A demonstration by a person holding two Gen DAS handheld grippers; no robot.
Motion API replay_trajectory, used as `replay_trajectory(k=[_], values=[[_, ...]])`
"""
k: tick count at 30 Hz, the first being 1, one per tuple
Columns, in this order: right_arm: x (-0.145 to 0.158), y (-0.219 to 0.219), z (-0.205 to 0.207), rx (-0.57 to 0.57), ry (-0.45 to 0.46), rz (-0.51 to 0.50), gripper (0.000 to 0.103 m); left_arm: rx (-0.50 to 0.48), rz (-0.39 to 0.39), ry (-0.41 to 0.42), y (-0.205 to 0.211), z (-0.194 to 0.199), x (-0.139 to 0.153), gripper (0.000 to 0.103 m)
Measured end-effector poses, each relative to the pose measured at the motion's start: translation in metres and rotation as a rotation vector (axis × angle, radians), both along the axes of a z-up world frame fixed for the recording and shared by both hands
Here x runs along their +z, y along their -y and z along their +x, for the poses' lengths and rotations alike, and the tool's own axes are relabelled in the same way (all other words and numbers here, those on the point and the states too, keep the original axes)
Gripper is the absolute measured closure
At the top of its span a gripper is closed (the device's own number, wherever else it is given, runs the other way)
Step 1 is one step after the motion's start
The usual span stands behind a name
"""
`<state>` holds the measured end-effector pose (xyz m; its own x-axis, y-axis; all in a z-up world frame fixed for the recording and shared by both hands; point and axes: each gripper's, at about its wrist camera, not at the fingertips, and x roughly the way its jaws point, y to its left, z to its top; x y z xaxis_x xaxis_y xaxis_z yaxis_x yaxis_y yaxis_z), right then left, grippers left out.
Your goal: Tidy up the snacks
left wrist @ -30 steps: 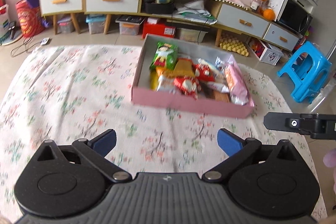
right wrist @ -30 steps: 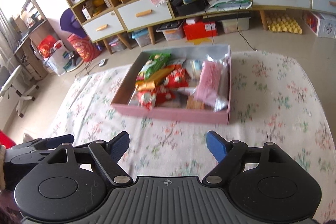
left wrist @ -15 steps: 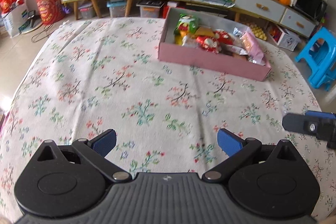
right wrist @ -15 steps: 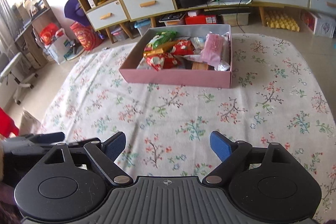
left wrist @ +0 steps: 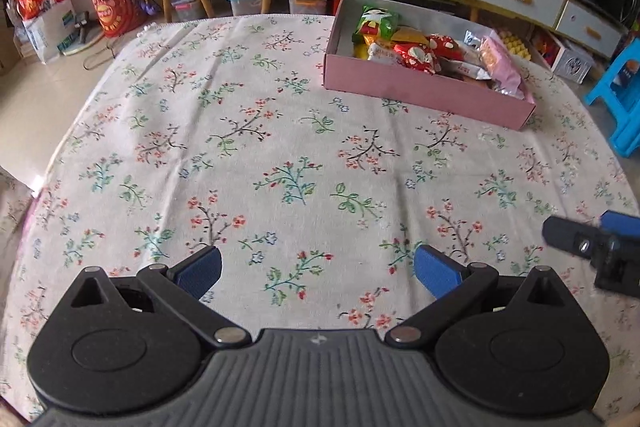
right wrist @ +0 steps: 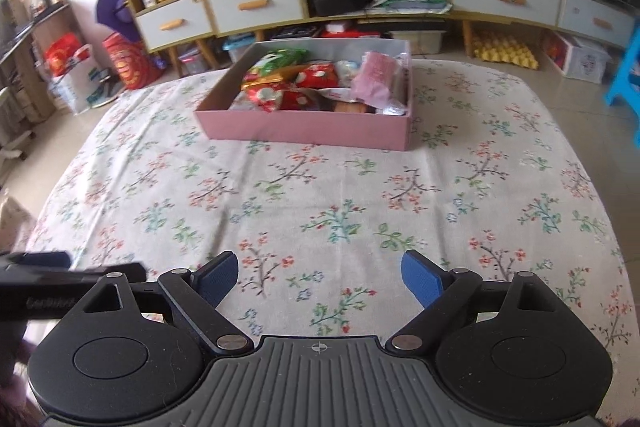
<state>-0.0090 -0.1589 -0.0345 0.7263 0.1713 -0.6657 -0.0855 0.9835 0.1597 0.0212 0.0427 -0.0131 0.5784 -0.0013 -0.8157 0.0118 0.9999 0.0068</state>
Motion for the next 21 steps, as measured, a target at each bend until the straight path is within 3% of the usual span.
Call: replay_trajectory(k=[7,21], values=[[-0.0034,0.0088,0.0049,-0.052,-0.017,0.025,0.012,0.018,0.030,0.009,0.0020,-0.0006,0.0021,0.000],[-0.0044,-0.0003,0.0022,-0.008,-0.025,0.014,0.011,0.008,0.024,0.006,0.0051,-0.0028,0.0038,0.000]])
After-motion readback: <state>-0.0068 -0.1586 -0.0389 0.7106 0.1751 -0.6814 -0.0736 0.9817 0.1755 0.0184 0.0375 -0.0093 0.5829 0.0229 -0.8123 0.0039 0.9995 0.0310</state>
